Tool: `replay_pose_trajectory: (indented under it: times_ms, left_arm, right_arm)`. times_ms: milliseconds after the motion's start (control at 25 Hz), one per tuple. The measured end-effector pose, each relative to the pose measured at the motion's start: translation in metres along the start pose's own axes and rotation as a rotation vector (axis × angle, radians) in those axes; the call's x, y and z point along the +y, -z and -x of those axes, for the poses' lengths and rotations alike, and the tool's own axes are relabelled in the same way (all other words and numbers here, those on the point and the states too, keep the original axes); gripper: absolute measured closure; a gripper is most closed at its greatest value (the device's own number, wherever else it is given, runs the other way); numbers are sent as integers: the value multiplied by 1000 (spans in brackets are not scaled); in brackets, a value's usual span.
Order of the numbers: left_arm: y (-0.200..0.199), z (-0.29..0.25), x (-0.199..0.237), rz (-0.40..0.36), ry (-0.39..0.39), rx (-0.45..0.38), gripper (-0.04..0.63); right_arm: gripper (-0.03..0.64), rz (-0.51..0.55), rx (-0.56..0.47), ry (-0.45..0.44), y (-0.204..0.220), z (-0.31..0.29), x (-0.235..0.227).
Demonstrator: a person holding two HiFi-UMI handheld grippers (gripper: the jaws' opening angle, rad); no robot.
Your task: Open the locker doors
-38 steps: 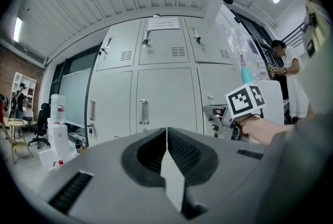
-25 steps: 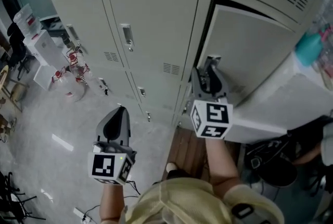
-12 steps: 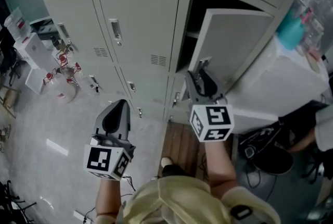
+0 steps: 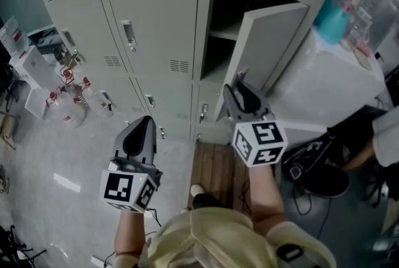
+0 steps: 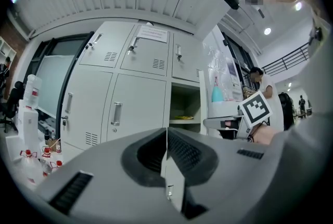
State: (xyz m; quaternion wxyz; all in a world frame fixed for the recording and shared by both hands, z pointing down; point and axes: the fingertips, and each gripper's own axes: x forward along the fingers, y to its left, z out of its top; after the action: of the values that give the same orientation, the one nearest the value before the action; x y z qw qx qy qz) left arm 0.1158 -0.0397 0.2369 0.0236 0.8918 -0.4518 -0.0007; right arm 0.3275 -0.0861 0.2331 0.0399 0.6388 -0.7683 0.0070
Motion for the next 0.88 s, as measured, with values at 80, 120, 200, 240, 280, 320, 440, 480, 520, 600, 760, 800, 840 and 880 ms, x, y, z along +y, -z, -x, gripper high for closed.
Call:
replay_pose_trajectory:
  times_ms: [80,120,200,240,280,320,440,480,520,600,760,800,840,880]
  left_arm:
    - [0,2,-2,10,1,-2,603]
    - [1,4,-3,18,1,-3,603]
    - [1,6,-5,18,5,-3,603]
    - [1,6,-5,13,9,-3,603]
    - [1,6,-7,11,14,-3,603]
    - [1,6,-8,10,19,-4,603]
    - [1,5,-12,10,40,-7,603]
    - [2,5,-14,10,48,-9,603]
    - [2,4,-16,11,55,-10,603]
    - [3,2,-20,13,68,-10,603]
    - [4,-2,-27,8,104,-12,603]
    - [4,-3,-29,4,116,-14,603]
    - [5,-4,-32,3,127,-14,603]
    - [6,-5,-34,3,136,-12,603]
  right_arm:
    - [503,-5,14,-8,1,5,-2]
    - [504,-7,17,-8,2,8,-3]
    - [503,-12,18,-2,2,15,-4]
    - [503,-15,17,3,3,19,-6]
    - [503,-17,16,8,3,23,-7]
    - [503,-17,16,15,4,27,-8]
    - [503,-10,18,39,5,39,-12]
    - [503,-7,19,49,6,44,-13]
    - [503,-3,20,60,6,48,-14]
    - [503,5,19,78,7,57,-17]
    - [503,11,27,126,9,77,-26]
    - [503,13,28,138,9,82,-28]
    - [503,15,28,151,9,87,-31]
    - [503,17,29,163,10,92,-33]
